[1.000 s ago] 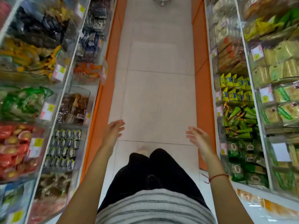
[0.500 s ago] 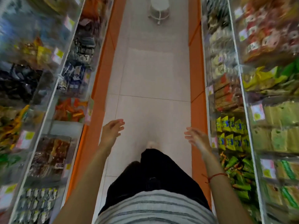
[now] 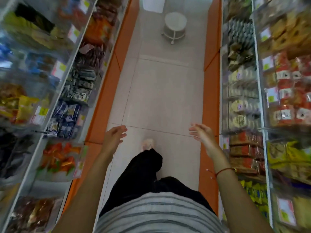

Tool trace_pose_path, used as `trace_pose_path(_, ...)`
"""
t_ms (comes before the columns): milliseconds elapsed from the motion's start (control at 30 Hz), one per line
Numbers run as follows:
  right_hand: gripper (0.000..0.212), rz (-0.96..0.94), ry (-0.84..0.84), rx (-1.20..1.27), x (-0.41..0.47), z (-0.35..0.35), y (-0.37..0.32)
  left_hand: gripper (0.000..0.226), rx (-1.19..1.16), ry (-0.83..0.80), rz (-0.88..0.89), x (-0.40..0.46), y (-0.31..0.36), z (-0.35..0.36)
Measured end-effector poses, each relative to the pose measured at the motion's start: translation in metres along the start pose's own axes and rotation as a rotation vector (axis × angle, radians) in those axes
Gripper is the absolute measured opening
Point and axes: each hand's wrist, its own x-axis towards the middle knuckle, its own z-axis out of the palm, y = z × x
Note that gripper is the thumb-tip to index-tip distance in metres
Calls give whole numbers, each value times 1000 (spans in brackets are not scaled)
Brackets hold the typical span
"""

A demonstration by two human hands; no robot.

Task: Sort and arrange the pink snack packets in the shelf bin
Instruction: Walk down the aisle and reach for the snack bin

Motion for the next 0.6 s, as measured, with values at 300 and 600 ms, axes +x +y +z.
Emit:
trace_pose_path(300, 23, 31, 128, 91, 137, -19, -112, 23, 27, -42, 57, 154, 163, 59)
trace_pose_path(600, 20, 3, 79, 59, 315, -23, -268, 17, 26, -20, 47, 305, 309, 137)
